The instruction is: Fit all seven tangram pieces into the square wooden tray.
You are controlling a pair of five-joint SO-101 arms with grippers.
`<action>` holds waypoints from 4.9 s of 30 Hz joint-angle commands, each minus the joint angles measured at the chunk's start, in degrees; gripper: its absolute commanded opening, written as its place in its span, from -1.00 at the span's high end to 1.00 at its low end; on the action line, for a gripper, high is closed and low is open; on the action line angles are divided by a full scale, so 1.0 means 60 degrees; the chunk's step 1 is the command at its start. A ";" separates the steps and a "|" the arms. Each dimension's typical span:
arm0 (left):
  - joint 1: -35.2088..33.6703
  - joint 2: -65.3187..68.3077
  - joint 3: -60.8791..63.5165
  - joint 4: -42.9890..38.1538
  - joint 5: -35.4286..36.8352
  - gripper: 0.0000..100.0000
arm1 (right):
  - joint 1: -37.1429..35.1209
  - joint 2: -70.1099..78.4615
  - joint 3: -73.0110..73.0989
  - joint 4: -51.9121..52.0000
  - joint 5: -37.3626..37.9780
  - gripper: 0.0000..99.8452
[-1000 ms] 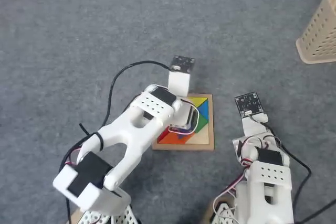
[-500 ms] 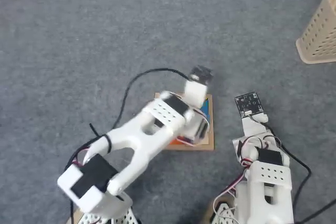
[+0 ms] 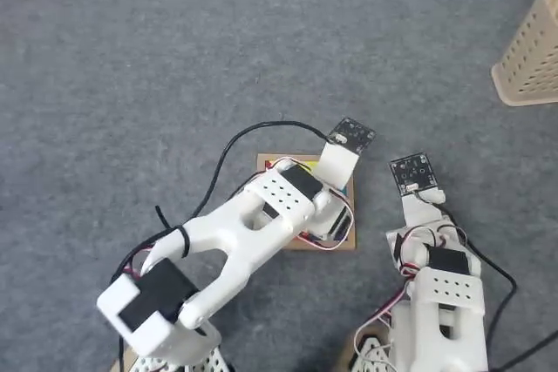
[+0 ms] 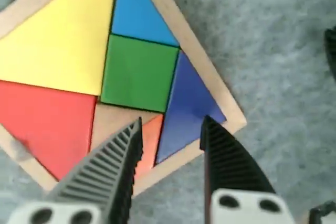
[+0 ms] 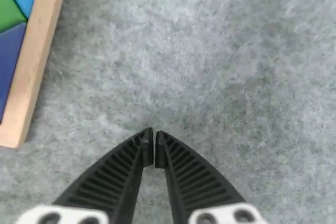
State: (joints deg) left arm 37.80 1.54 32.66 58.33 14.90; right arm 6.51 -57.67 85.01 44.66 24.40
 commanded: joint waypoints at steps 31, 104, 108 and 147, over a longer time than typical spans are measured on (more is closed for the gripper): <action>-0.6227 -1.1370 0.6571 -0.1905 -0.2989 0.65 | 0.0227 -0.7963 0.1788 0.4359 0.0337 0.99; -0.7443 -1.6835 1.0689 -0.0586 -0.2974 0.65 | 0.1839 -0.7201 0.1934 0.4857 0.0469 0.98; -0.7443 -1.6835 1.0689 -0.0586 -0.2974 0.65 | 0.1839 -0.7201 0.1934 0.4857 0.0469 0.98; -0.7443 -1.6791 1.0689 -0.0571 -0.2945 0.65 | 0.1839 -0.7201 0.1934 0.4857 0.0469 0.98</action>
State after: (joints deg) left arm -6.51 -99.74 97.10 54.37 -2.51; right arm 16.88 -101.54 95.47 73.23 26.42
